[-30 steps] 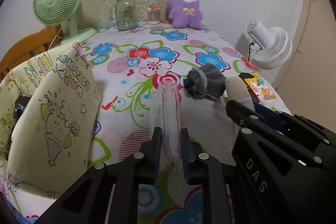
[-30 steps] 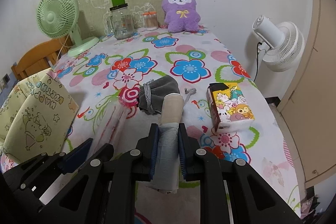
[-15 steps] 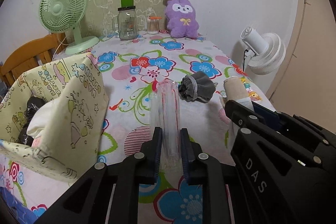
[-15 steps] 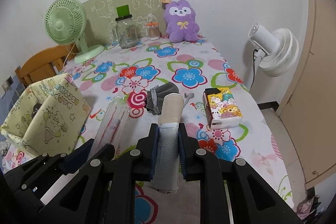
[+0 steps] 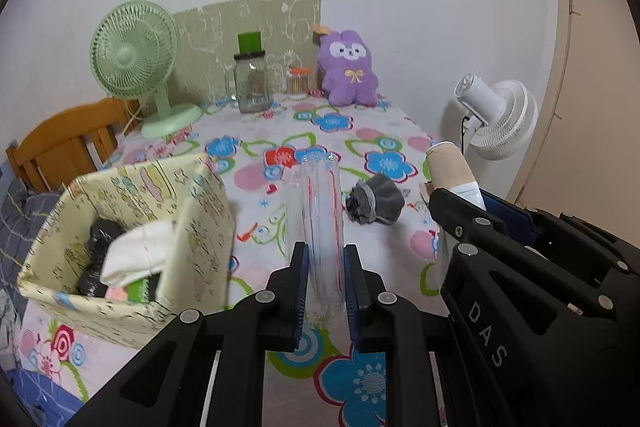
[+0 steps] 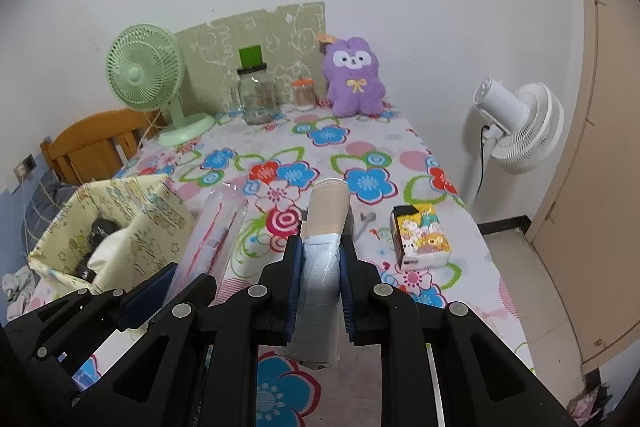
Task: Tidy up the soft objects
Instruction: 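Carry the rolled cloth and plastic tube over the fabric box with both tools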
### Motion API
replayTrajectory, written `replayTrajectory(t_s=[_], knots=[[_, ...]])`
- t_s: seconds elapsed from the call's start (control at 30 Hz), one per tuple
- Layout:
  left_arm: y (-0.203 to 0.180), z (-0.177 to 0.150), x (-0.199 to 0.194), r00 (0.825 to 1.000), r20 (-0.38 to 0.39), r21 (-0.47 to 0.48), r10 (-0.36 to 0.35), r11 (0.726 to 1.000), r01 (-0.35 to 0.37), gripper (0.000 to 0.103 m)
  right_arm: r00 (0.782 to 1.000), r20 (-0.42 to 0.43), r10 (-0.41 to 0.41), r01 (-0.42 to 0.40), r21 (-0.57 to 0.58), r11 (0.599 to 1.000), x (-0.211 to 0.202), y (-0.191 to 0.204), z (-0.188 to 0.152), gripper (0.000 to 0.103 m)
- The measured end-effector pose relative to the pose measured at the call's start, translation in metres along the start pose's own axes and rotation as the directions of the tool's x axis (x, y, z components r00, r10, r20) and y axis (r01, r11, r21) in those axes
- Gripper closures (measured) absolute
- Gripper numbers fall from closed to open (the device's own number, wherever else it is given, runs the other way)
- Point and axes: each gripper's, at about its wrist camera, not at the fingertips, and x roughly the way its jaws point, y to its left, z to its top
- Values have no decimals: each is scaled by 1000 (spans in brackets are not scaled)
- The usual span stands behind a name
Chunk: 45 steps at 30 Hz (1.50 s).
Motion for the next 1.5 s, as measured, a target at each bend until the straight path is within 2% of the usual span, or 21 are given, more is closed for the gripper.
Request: replayTrajectory(t_s=[0.67, 1.5], knots=[[21, 23, -34, 996, 93, 12, 9, 1000, -10, 88, 997, 82, 8, -6, -23, 1000, -35, 26, 27, 82], [69, 28, -38, 992, 112, -26, 58, 998, -55, 88, 995, 80, 65, -60, -58, 996, -21, 79, 39, 82]])
